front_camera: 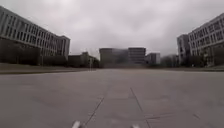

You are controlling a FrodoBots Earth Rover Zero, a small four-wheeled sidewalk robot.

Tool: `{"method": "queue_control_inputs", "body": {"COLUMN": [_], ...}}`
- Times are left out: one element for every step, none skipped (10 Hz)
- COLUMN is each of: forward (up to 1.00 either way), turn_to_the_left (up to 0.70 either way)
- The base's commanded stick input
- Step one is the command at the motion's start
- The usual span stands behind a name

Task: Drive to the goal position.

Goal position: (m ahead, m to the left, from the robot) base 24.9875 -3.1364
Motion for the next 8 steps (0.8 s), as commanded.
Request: {"method": "queue_control_inputs", "body": {"forward": [0.06, 0.06, 0.06, 0.06, 0.06, 0.06, 0.06, 0.06], "turn_to_the_left": [0.00, 0.00, 0.00, 0.00, 0.00, 0.00, 0.00, 0.00]}}
